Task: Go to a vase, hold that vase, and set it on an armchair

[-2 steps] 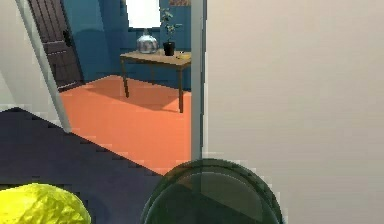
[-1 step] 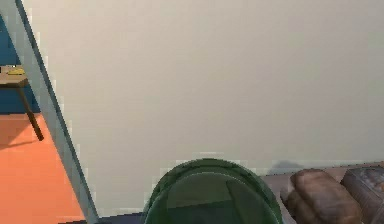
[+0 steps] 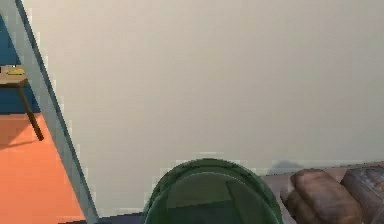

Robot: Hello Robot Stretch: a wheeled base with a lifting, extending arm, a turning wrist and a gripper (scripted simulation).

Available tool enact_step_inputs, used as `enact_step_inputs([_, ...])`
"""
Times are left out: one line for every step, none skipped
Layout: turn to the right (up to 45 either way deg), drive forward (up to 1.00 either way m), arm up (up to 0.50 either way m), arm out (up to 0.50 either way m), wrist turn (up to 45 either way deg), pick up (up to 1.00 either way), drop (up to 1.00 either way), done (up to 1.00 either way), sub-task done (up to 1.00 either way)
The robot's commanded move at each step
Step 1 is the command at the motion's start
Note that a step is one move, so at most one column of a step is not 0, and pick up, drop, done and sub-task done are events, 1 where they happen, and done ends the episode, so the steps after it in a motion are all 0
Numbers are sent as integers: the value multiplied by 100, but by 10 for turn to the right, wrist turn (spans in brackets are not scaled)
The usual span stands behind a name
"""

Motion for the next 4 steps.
enact_step_inputs([450, 0, 0, 0, 0, 0, 0, 0, 0])
enact_step_inputs([450, 0, 0, 0, 0, 0, 0, 0, 0])
enact_step_inputs([450, 0, 0, 0, 0, 0, 0, 0, 0])
enact_step_inputs([450, 0, 0, 0, 0, 0, 0, 0, 0])
